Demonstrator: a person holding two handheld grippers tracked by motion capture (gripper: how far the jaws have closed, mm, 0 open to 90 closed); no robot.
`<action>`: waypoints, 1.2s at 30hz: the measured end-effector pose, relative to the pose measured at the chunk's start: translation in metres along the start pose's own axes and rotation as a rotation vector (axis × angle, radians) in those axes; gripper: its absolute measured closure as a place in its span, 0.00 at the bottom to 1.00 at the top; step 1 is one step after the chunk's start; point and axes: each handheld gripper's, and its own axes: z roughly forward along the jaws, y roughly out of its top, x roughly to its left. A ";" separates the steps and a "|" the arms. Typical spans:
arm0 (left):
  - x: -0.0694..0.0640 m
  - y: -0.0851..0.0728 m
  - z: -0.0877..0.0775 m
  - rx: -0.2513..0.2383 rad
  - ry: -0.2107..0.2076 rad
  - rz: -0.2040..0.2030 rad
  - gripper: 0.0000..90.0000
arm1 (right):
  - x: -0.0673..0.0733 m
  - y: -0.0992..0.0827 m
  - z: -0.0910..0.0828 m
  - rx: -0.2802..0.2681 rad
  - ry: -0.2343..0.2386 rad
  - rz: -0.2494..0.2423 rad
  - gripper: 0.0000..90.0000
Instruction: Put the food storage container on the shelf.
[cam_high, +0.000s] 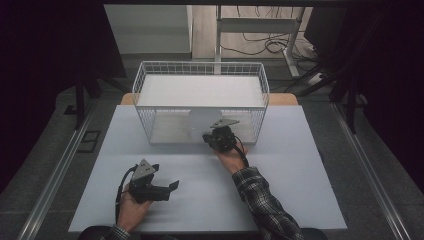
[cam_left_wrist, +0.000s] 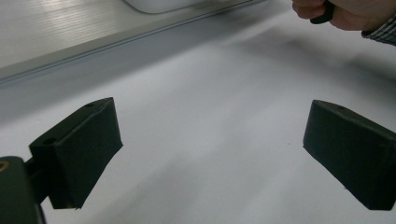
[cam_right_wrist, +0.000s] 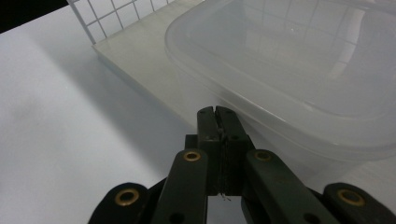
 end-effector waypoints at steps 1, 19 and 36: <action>0.000 0.000 0.000 -0.001 -0.001 0.000 0.04 | 0.000 0.000 0.000 -0.001 -0.001 0.000 0.99; 0.001 0.000 0.000 -0.001 0.001 -0.001 0.04 | 0.012 -0.002 -0.023 -0.024 0.038 -0.014 0.76; 0.001 0.000 -0.001 -0.008 -0.022 -0.001 0.05 | 0.017 -0.012 -0.052 -0.035 0.049 -0.014 0.48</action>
